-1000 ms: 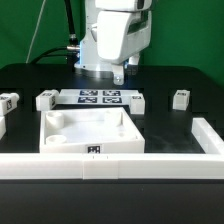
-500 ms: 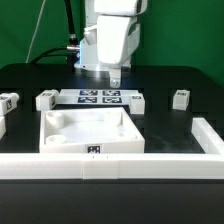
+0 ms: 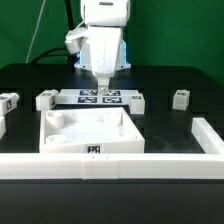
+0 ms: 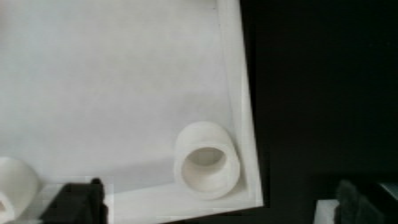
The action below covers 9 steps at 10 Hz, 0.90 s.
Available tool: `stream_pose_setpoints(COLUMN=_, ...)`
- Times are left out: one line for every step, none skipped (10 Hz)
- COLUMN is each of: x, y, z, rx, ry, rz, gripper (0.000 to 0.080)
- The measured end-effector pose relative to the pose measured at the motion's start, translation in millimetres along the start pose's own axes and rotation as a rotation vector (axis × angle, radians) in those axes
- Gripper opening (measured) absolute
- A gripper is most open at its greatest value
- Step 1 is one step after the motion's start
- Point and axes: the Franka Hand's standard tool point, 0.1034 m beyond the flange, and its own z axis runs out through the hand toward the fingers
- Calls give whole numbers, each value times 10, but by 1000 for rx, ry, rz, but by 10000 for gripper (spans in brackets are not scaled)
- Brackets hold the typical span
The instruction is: Assemble one leg
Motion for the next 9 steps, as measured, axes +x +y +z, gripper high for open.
stream_pose_setpoints(x=-1, y=-2, z=2, rx=1, ry=0, rz=0, gripper=650)
stream_pose_setpoints(x=-1, y=-3, z=5, rx=1, ry=0, rz=0, gripper=650)
stream_pose_setpoints(x=-17, y=-16, z=35, rx=6, ry=1, rz=-19, gripper=650)
stream_pose_setpoints(x=-102, y=-61, z=196, rx=32, ry=6, rz=-87, gripper=650)
stream_pose_setpoints(x=-175, y=-51, z=328, rx=50, ry=13, rz=-122, gripper=650)
stream_pose_setpoints(x=-227, y=-40, z=422, rx=62, ry=19, rz=-141, gripper=650)
stream_pose_setpoints(x=-261, y=-38, z=480, rx=69, ry=23, rz=-144, gripper=650)
stream_pose_setpoints(x=-280, y=-52, z=523, rx=74, ry=25, rz=-142, gripper=650)
stream_pose_setpoints(x=-278, y=-74, z=559, rx=81, ry=27, rz=-141, gripper=650)
